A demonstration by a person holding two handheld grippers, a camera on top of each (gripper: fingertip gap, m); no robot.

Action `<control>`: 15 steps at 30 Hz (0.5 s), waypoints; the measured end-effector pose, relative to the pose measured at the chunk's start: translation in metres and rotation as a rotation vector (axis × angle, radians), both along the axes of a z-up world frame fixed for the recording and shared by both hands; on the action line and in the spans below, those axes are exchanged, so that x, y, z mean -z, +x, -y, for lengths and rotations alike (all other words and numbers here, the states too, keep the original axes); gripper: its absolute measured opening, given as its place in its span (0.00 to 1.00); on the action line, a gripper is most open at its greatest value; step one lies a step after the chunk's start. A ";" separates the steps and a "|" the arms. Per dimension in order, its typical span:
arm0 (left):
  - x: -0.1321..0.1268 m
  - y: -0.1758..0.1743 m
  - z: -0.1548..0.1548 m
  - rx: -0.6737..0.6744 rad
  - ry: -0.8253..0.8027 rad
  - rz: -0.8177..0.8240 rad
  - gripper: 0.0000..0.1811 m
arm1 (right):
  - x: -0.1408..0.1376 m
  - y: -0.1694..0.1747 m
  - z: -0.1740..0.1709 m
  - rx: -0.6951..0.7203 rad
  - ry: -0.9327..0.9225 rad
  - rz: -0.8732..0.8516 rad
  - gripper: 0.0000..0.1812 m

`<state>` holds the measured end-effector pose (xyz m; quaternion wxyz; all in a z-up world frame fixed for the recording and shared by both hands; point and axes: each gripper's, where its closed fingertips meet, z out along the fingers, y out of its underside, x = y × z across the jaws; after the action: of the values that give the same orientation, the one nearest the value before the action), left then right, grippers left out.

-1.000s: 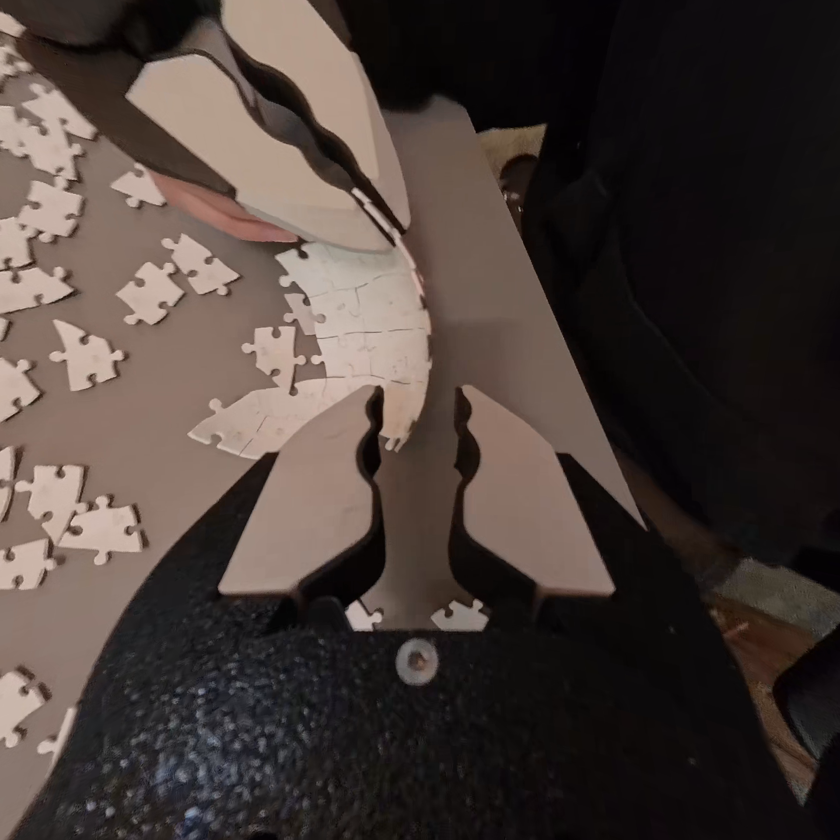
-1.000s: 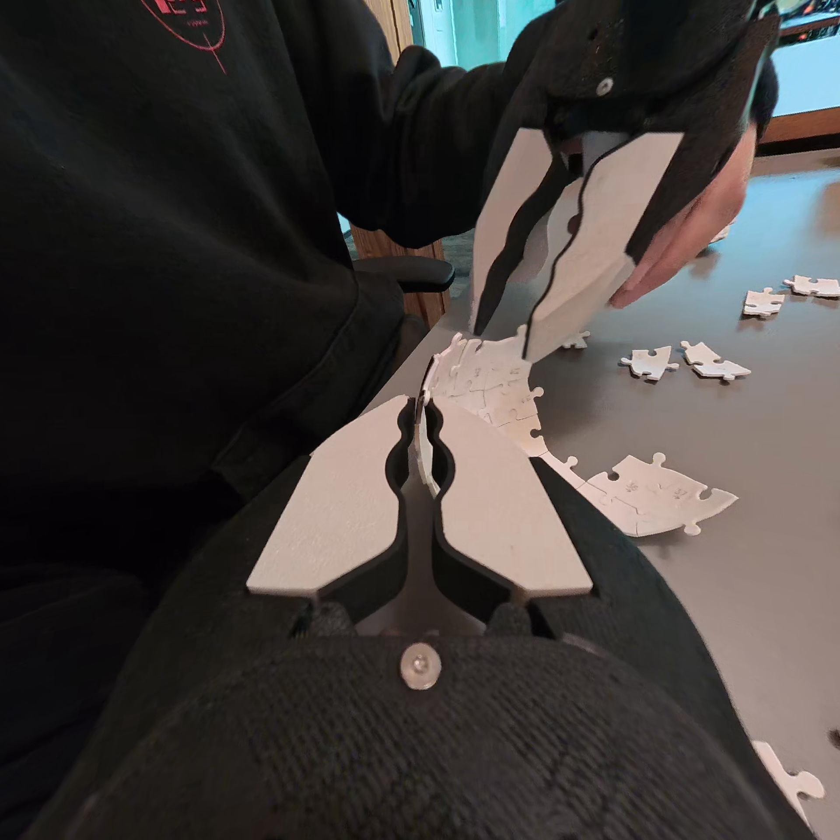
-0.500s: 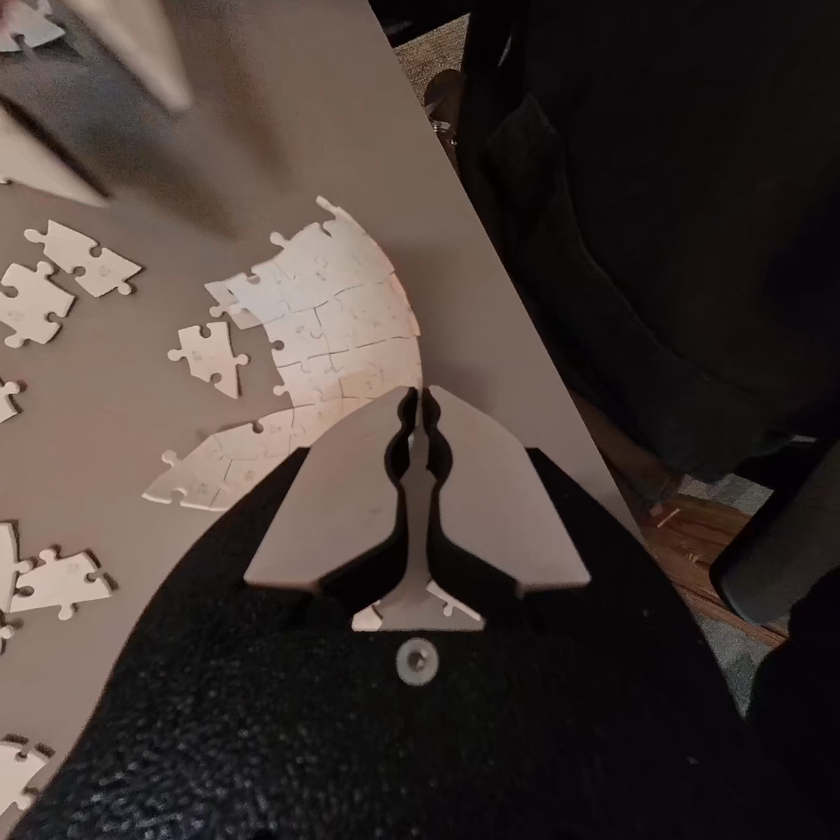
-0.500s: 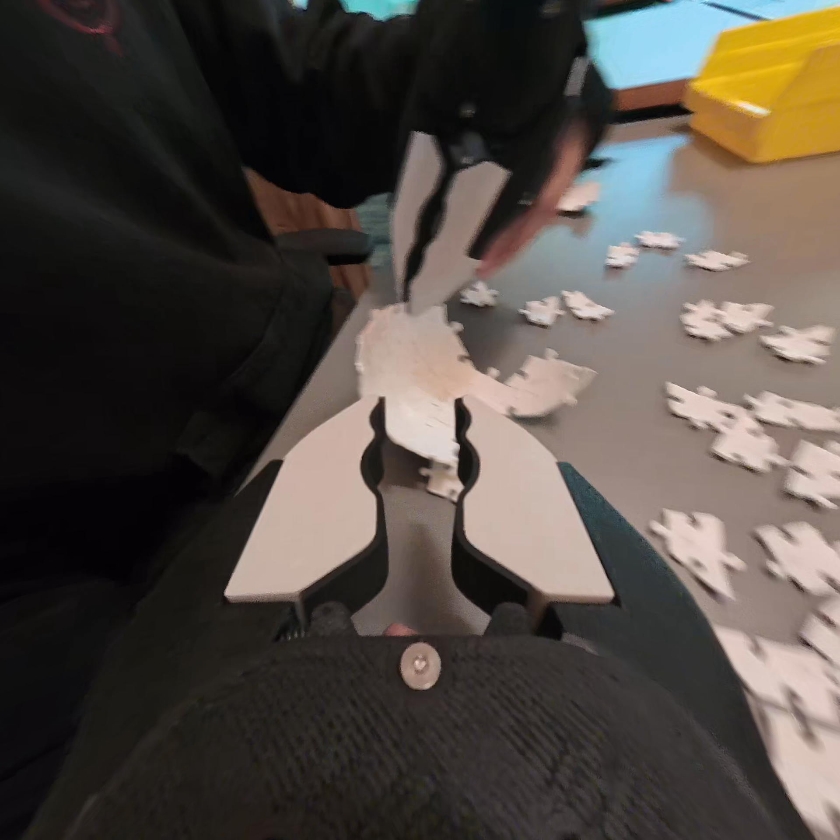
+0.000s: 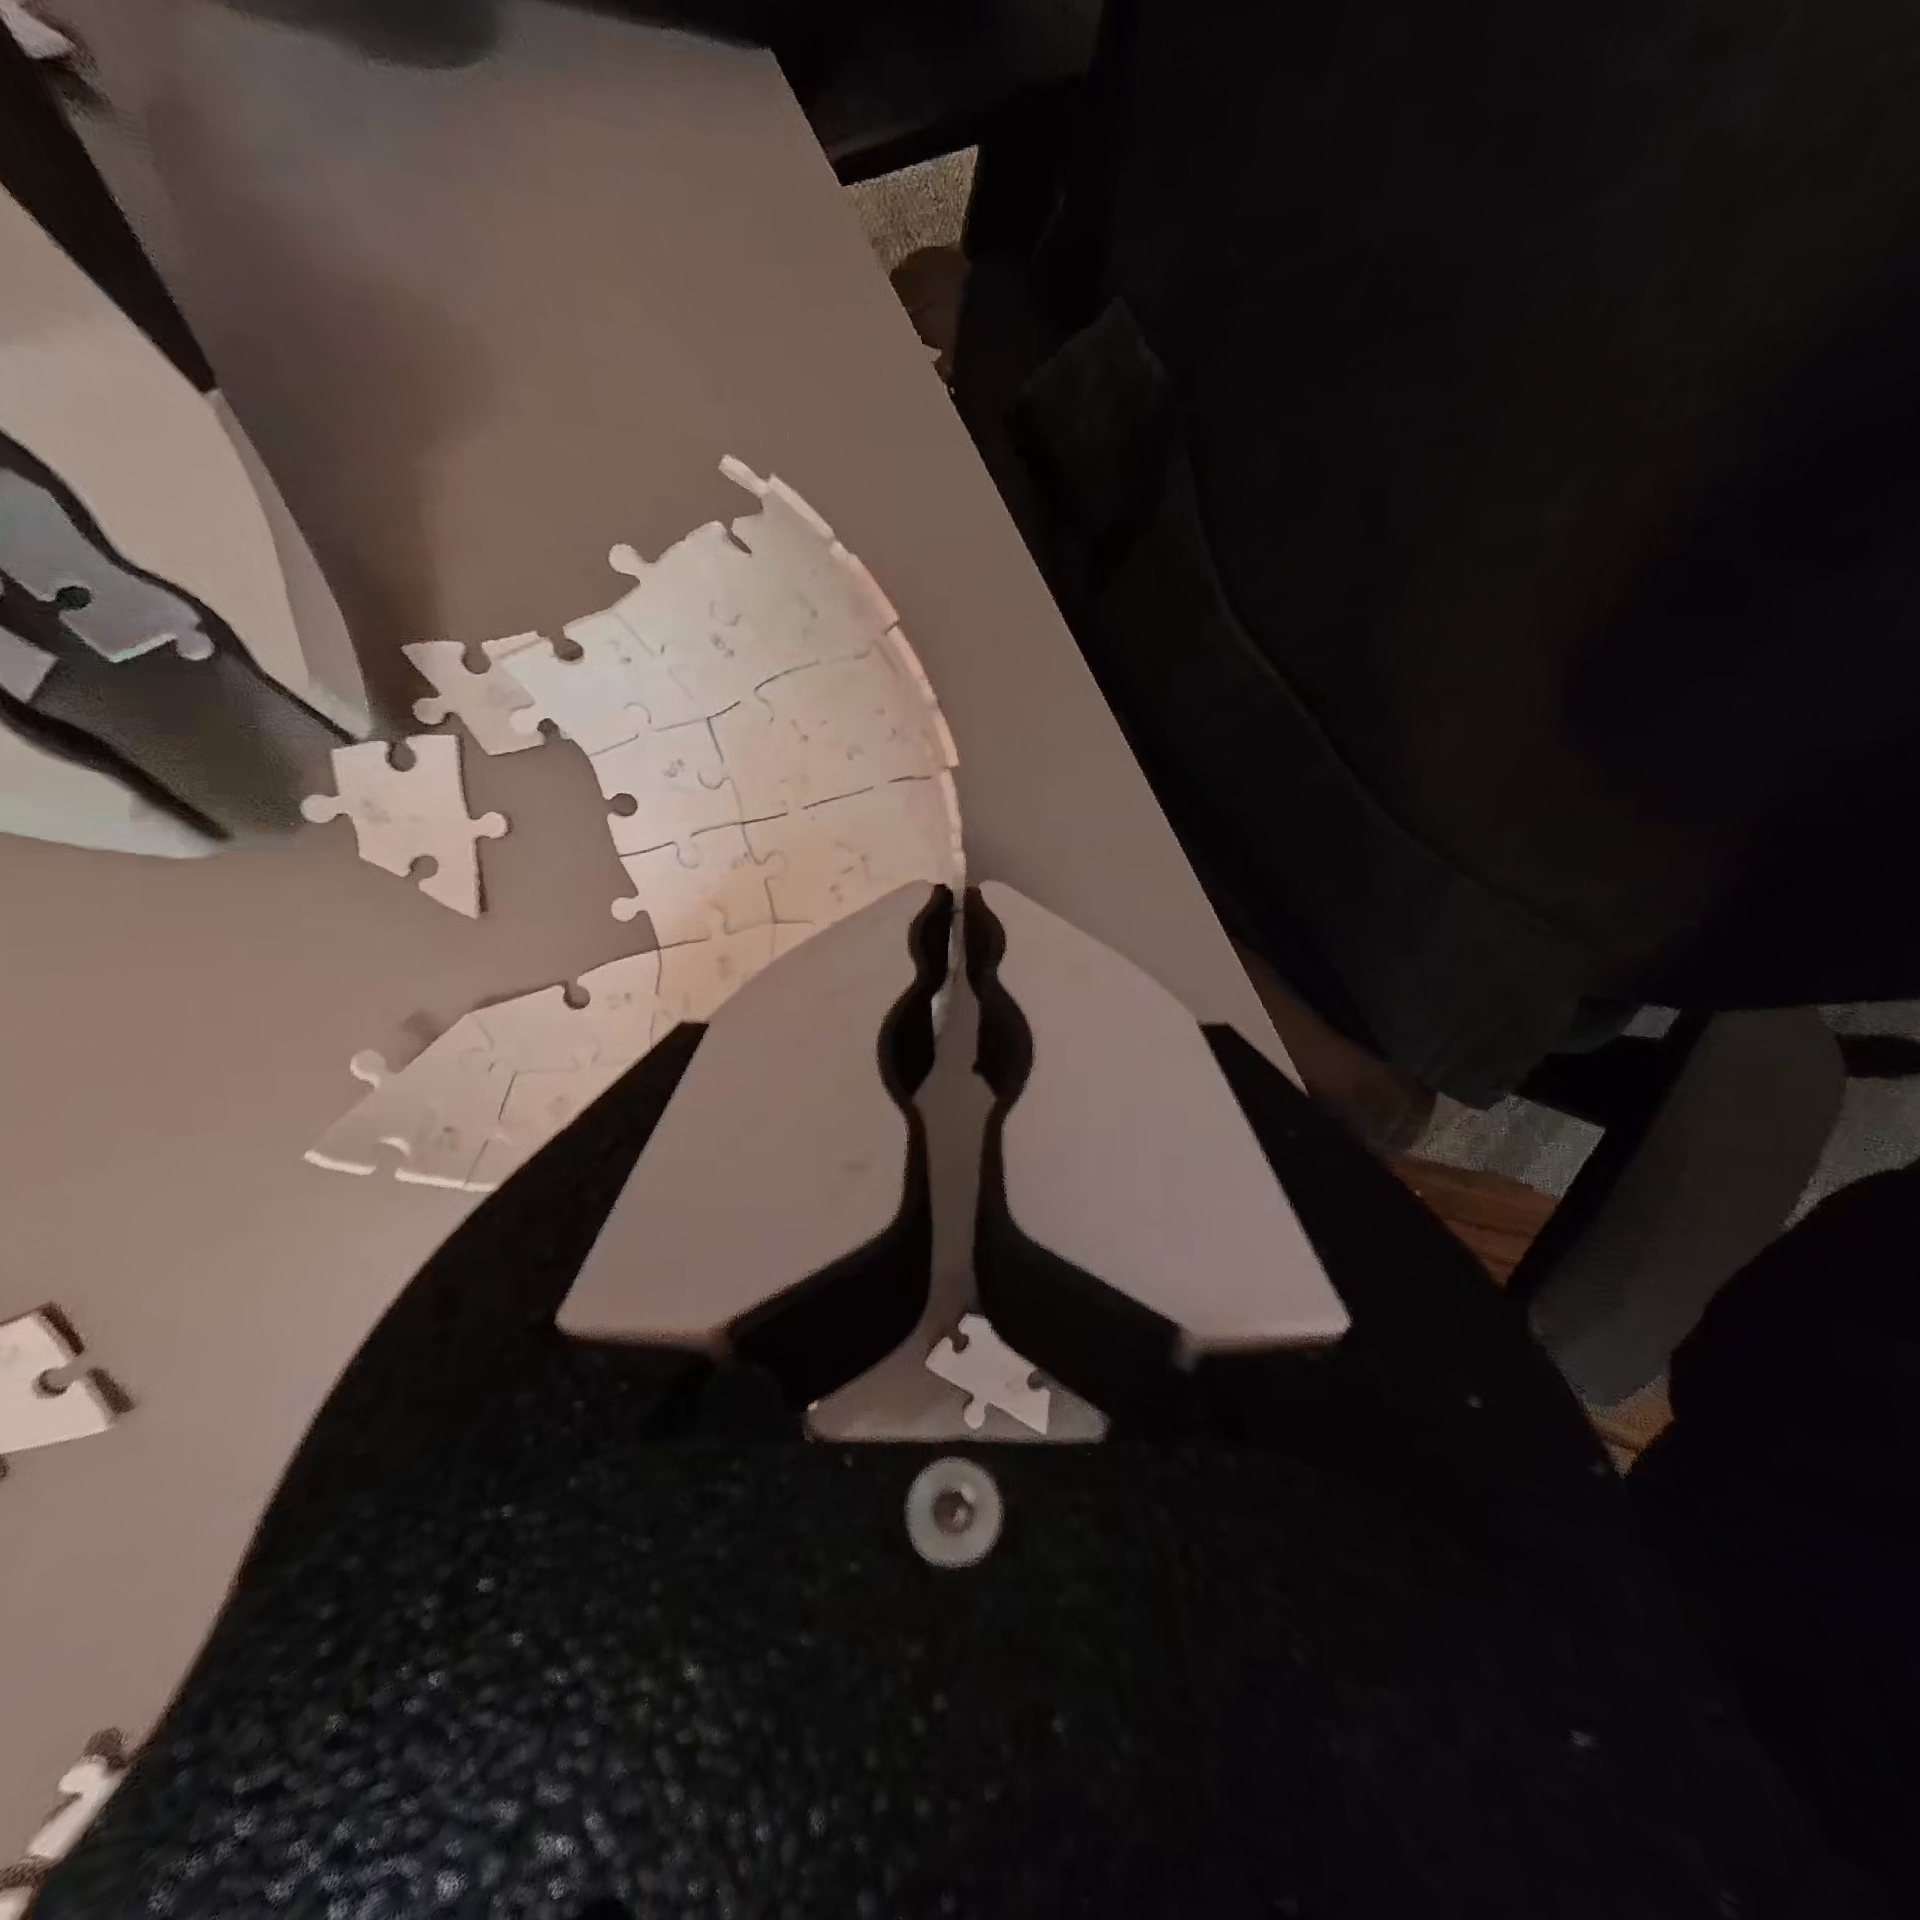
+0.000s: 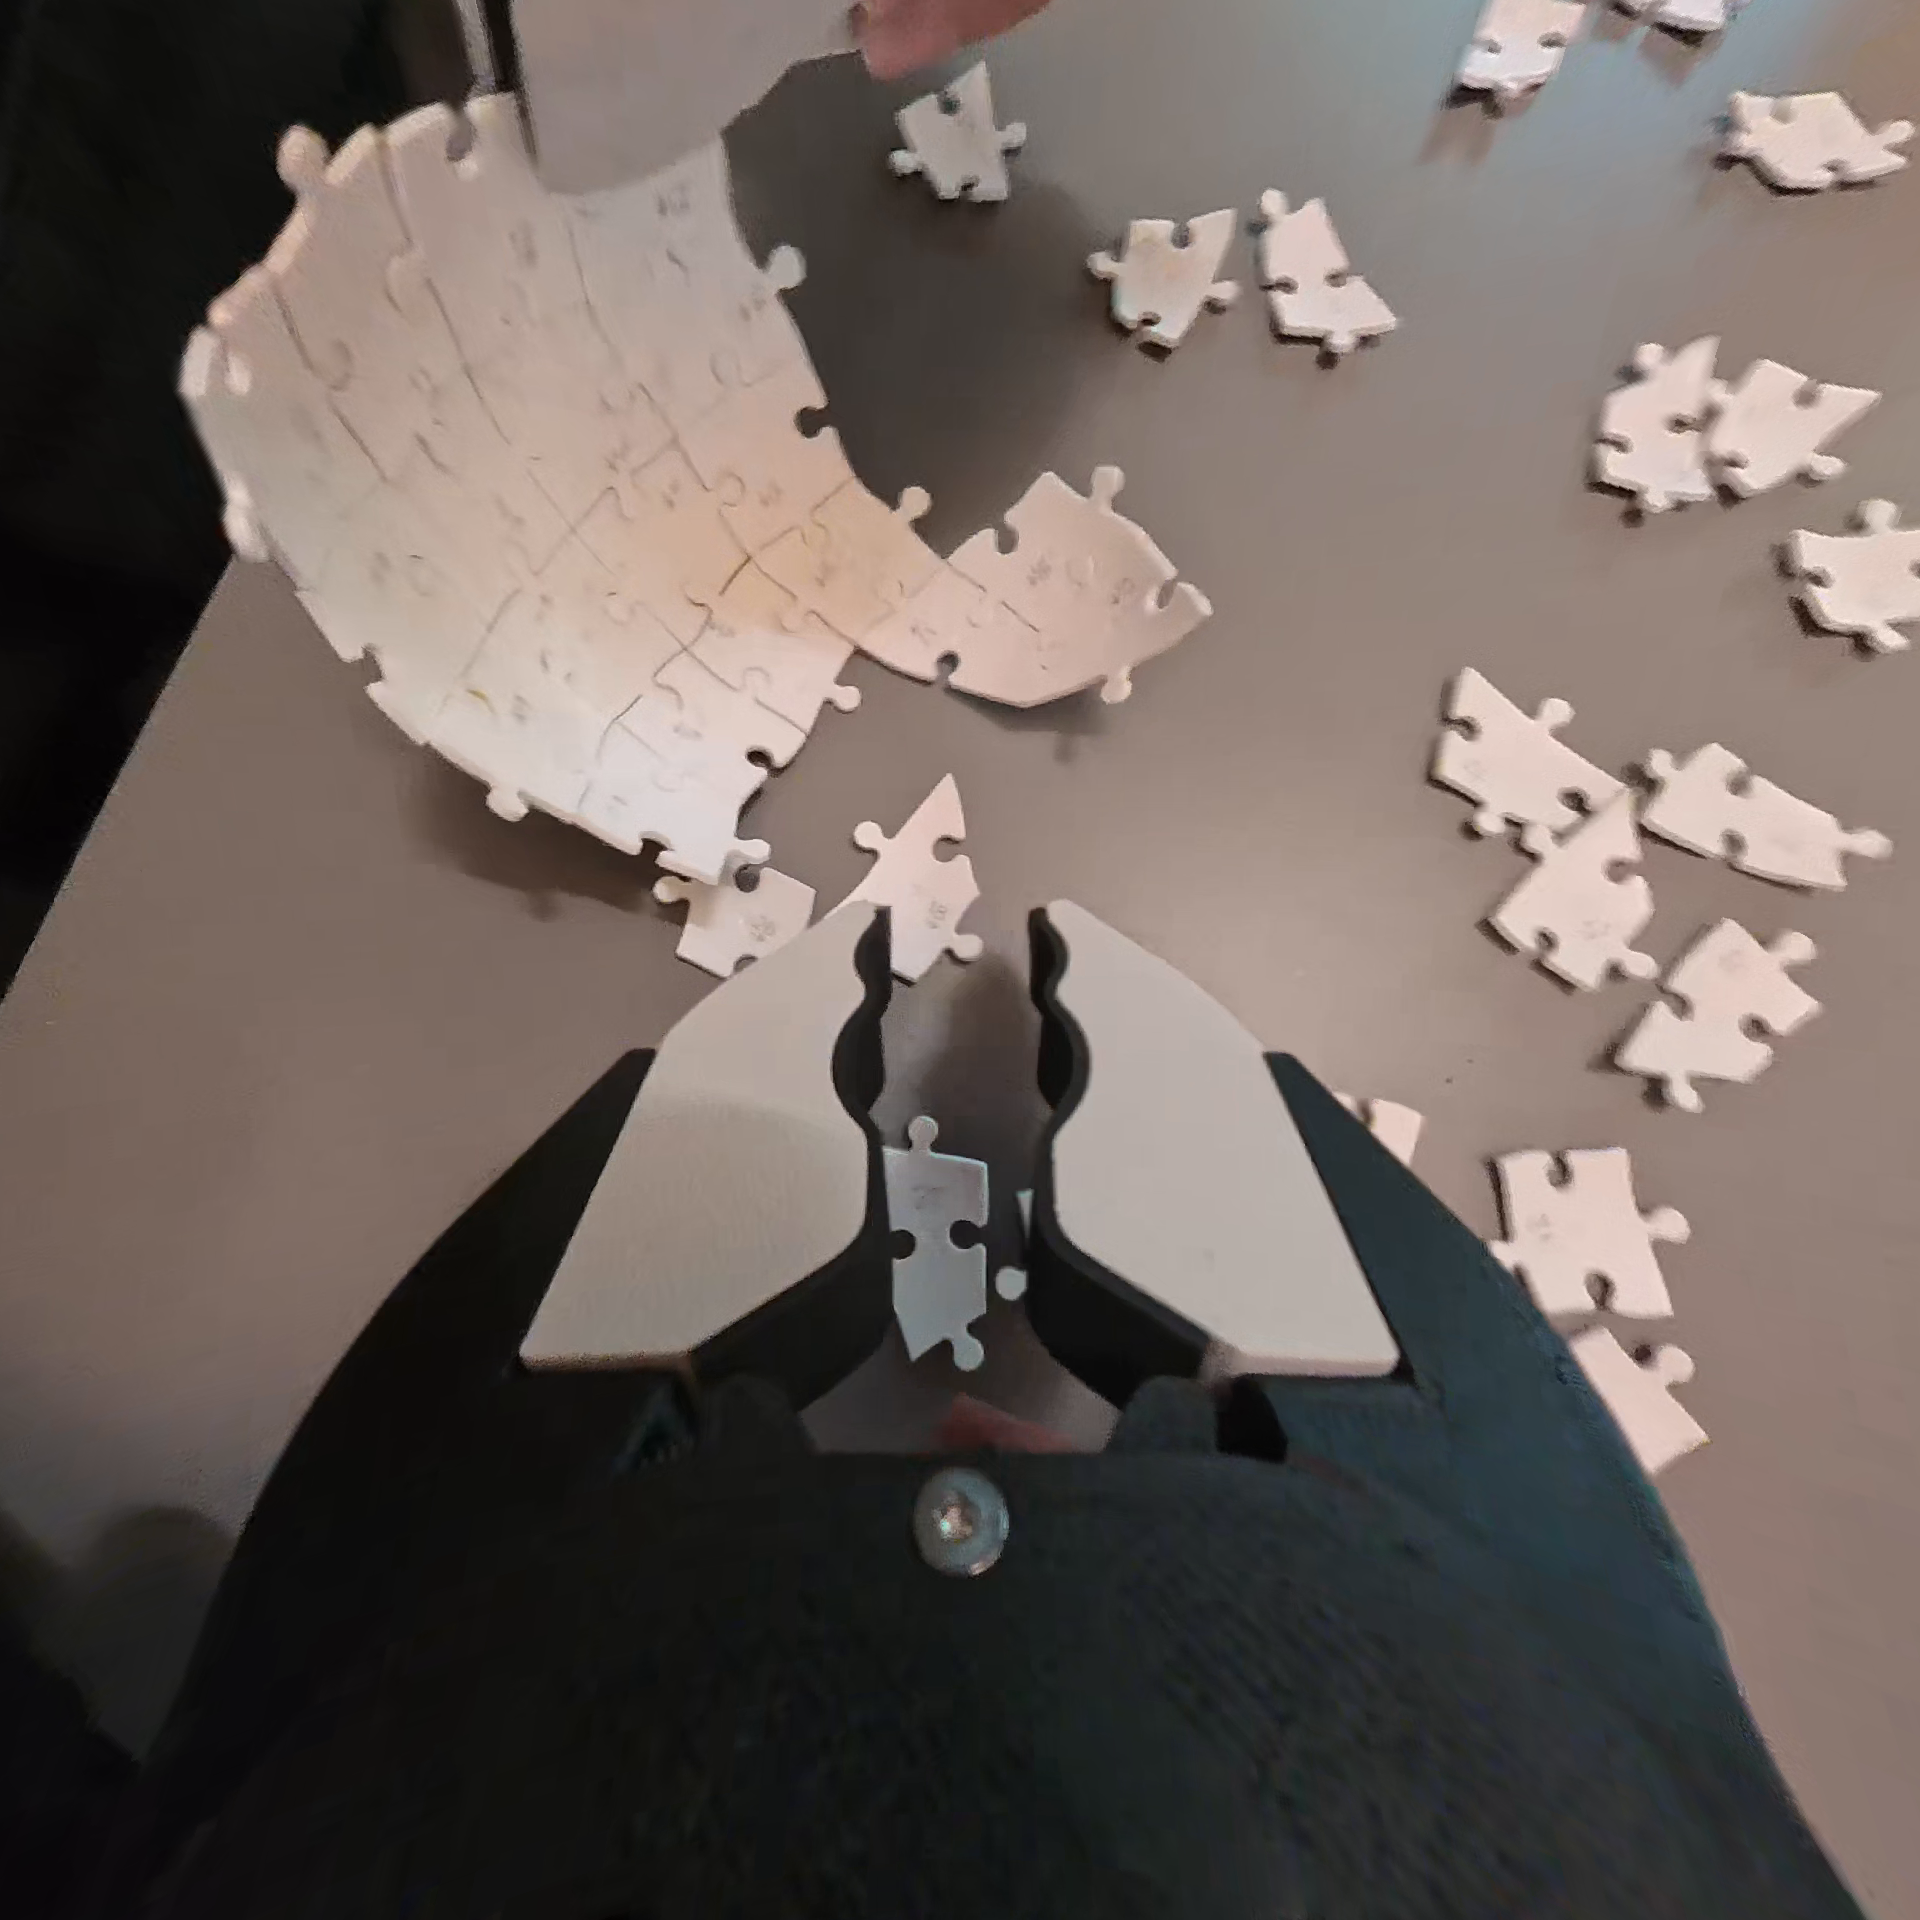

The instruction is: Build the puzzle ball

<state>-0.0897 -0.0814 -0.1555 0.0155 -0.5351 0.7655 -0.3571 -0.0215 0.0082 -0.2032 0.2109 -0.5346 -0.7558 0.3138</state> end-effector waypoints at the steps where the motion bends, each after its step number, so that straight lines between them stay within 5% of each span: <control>1: -0.001 0.002 -0.002 -0.031 -0.002 0.006 0.01 | -0.004 0.001 -0.005 0.057 0.005 -0.009 0.19; 4: 0.000 0.008 -0.009 -0.184 0.028 -0.021 0.01 | -0.032 0.014 -0.005 0.206 0.032 -0.073 0.33; 8: 0.000 0.030 -0.013 -0.455 0.023 -0.018 0.01 | -0.079 0.038 0.002 0.495 0.075 -0.223 0.33; 15: -0.010 0.068 -0.027 -0.876 -0.150 0.112 0.01 | -0.084 0.040 0.041 0.856 0.087 -0.298 0.34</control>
<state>-0.0219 -0.0542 -0.1455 0.1679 -0.7881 0.4368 -0.3998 0.0188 -0.0326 -0.1196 0.4504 -0.7384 -0.4408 0.2398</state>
